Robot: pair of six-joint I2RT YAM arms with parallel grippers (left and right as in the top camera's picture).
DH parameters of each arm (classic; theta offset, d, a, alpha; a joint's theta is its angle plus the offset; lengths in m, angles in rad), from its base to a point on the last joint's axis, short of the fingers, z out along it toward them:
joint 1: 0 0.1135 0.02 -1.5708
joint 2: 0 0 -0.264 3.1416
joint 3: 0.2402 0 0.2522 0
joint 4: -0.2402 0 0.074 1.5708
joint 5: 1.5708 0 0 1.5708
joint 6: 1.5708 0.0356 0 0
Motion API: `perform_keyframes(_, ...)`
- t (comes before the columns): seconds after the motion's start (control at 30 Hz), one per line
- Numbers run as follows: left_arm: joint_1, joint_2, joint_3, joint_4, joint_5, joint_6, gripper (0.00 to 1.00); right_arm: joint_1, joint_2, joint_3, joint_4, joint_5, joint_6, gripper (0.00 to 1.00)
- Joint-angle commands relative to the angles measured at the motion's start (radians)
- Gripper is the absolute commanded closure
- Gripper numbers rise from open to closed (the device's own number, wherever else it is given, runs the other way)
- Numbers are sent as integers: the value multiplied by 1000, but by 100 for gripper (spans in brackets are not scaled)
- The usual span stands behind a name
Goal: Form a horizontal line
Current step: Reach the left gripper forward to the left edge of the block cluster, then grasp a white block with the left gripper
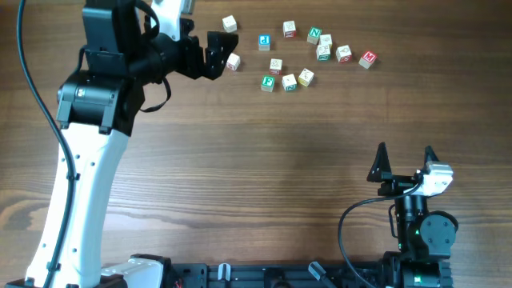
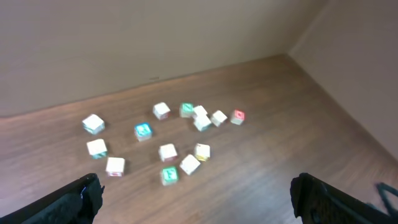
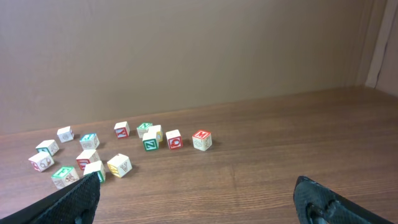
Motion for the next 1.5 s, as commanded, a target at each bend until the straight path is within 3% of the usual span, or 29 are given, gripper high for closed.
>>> perform_keyframes(0.0,-49,6,19,29,-190,-3,0,4,-4,-2,3,-11,-18,0)
perform_keyframes(0.13,-112,24,19,88,-347,-2,0,4,-4,-2,3,-12,-18,0)
perform_keyframes(0.57,-114,405,253,73,-335,-22,0,4,-4,-2,3,-12,-18,0)
perform_keyframes(0.83,-114,609,257,113,-331,-22,1,4,-4,-2,3,-12,-18,0)
perform_keyframes(1.07,-114,718,257,153,-332,-22,7,4,-4,-2,3,-12,-18,0)
perform_keyframes(1.47,-69,855,257,226,-332,-22,10,4,-4,-2,3,-12,-18,0)
